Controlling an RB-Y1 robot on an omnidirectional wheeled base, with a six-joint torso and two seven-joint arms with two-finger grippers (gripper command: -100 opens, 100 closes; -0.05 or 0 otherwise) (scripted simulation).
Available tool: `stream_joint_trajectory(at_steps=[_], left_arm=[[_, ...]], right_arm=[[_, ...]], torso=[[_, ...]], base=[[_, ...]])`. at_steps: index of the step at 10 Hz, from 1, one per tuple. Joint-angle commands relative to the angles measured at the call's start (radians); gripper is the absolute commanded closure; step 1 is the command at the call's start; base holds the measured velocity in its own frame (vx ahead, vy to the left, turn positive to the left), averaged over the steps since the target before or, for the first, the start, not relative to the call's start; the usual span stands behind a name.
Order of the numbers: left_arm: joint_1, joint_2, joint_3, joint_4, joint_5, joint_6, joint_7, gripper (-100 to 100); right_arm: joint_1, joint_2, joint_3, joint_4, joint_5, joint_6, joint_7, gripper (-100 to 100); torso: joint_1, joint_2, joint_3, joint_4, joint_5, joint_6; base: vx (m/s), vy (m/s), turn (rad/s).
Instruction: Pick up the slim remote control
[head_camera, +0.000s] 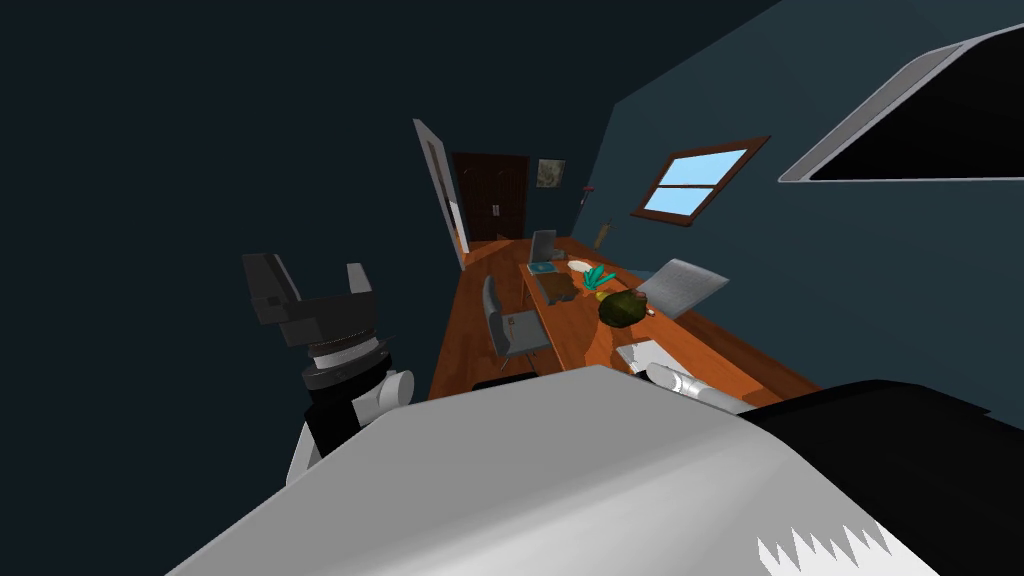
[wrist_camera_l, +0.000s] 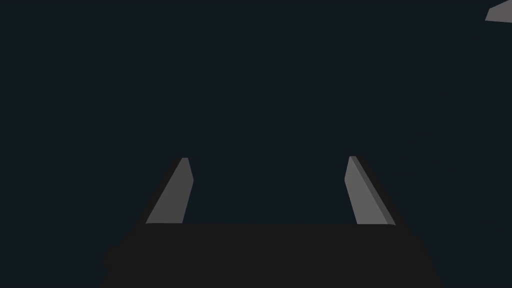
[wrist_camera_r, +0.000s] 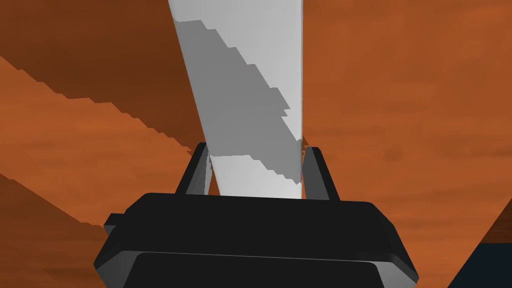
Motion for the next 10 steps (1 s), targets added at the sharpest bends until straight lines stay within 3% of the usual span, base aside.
stream_joint_trajectory(at_steps=[1, 4, 5, 6, 8, 9, 10], left_arm=[[0.000, 0.000, 0.000, 0.000, 0.000, 0.000, 0.000, 0], [0.000, 0.000, 0.000, 0.000, 0.000, 0.000, 0.000, 0], [0.000, 0.000, 0.000, 0.000, 0.000, 0.000, 0.000, 0], [0.000, 0.000, 0.000, 0.000, 0.000, 0.000, 0.000, 0], [0.000, 0.000, 0.000, 0.000, 0.000, 0.000, 0.000, 0], [0.000, 0.000, 0.000, 0.000, 0.000, 0.000, 0.000, 0], [0.000, 0.000, 0.000, 0.000, 0.000, 0.000, 0.000, 0]], right_arm=[[0.000, 0.000, 0.000, 0.000, 0.000, 0.000, 0.000, 100], [0.000, 0.000, 0.000, 0.000, 0.001, 0.000, 0.001, 100], [0.000, 0.000, 0.000, 0.000, 0.000, 0.000, 0.001, 0], [-0.002, -0.031, -0.013, -0.022, -0.006, -0.032, -0.005, 100], [-0.006, -0.056, -0.024, -0.039, -0.011, -0.058, -0.009, 100], [-0.011, -0.043, -0.019, -0.025, -0.008, -0.047, -0.006, 100], [-0.012, -0.045, -0.020, -0.024, -0.009, -0.051, -0.004, 0]], torso=[[0.000, 0.000, 0.000, 0.000, 0.000, 0.000], [0.000, 0.000, 0.000, 0.000, 0.000, 0.001], [0.000, 0.000, 0.000, 0.000, 0.000, 0.000], [0.000, 0.000, 0.000, 0.000, 0.000, 0.000], [0.002, -0.001, -0.001, 0.000, 0.001, 0.001], [0.002, -0.001, 0.000, 0.000, 0.001, 0.001], [0.001, 0.000, 0.000, 0.000, 0.000, 0.001]], base=[[0.000, 0.000, 0.000], [0.000, 0.000, 0.000], [0.000, 0.000, 0.000], [0.018, 0.020, -0.062], [0.017, 0.019, -0.060], [0.000, 0.000, 0.000], [0.000, 0.000, 0.000]])
